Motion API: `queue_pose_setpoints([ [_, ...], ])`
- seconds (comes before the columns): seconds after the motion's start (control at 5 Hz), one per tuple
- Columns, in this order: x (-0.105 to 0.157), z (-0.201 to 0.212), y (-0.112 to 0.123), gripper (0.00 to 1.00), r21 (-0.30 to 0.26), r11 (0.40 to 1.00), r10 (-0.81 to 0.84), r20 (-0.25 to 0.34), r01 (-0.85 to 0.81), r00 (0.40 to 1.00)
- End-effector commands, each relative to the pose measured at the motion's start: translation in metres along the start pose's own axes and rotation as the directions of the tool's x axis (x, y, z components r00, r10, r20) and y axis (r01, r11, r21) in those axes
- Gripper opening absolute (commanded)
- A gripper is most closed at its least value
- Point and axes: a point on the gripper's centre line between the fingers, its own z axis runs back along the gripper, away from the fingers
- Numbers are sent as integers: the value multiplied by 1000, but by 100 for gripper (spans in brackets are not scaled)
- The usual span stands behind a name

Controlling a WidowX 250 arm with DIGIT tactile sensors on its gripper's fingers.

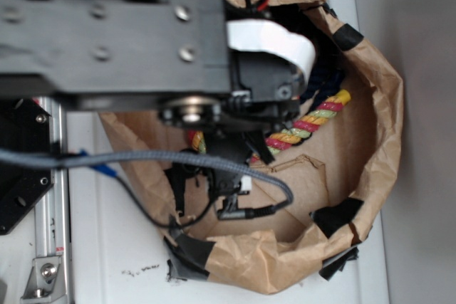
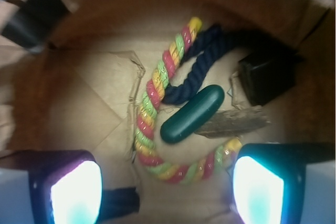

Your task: Grab the multicolored rope.

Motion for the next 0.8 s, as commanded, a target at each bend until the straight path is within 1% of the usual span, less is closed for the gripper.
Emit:
queue_pose_setpoints([
  [0.0,4,7,7,100,5,1000,16,38,-16,999],
  [0.2,4,7,7,100,5,1000,16,38,-16,999],
  [0.4,22,-31,-2,100,-17,999,50,83,-48,995],
  [0.6,28,-55,-16,100,-82,996,46,57,-41,997],
])
